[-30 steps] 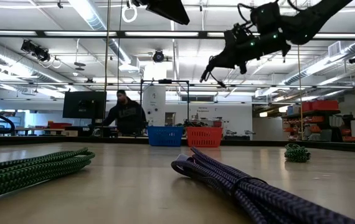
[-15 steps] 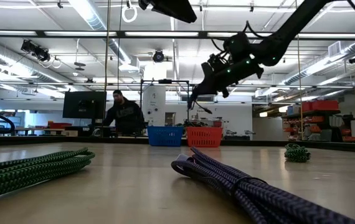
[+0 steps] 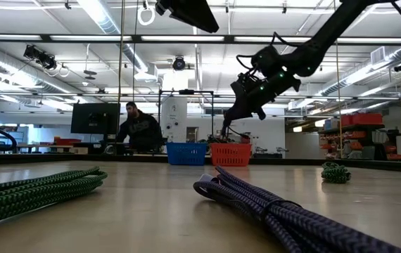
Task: Pick & Place USB Port
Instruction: Put the black charger cable into the red bin
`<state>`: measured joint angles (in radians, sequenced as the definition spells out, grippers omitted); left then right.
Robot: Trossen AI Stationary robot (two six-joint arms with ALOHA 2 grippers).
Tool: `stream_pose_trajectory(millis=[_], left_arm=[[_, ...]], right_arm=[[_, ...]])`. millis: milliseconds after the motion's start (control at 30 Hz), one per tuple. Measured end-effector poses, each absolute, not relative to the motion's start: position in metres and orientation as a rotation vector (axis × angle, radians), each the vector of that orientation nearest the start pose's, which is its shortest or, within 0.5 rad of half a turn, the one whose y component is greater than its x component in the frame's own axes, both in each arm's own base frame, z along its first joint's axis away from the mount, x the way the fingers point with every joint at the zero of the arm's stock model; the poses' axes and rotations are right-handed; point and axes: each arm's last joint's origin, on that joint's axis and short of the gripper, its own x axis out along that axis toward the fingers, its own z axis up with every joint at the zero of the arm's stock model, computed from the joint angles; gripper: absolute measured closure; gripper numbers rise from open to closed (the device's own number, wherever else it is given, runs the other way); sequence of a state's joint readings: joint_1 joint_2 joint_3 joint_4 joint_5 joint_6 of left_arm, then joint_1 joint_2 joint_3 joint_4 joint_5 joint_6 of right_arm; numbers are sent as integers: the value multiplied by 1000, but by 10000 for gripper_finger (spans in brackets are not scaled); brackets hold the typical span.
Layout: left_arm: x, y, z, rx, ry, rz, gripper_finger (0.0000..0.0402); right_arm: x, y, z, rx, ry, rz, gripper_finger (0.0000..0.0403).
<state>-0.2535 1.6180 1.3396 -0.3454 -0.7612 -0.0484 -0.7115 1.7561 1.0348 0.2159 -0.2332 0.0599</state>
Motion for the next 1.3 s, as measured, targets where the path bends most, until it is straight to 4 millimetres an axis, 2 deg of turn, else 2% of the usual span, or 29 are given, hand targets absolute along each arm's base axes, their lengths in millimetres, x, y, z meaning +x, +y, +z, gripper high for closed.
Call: stream_pose_trajectory(millis=[133, 500, 900, 1067, 1300], left_arm=[[350, -70, 306, 260, 538, 504, 319], [350, -70, 305, 246, 541, 508, 319], [350, -70, 305, 248, 544, 508, 319], [350, -70, 305, 248, 544, 508, 319], [350, -70, 305, 247, 544, 508, 319]], right_arm=[[291, -239, 197, 299, 444, -484, 403], [304, -237, 171, 335, 485, -463, 403], [305, -235, 170, 362, 488, -475, 396], [304, -237, 170, 357, 485, -514, 374], [304, -237, 170, 349, 487, -519, 310]])
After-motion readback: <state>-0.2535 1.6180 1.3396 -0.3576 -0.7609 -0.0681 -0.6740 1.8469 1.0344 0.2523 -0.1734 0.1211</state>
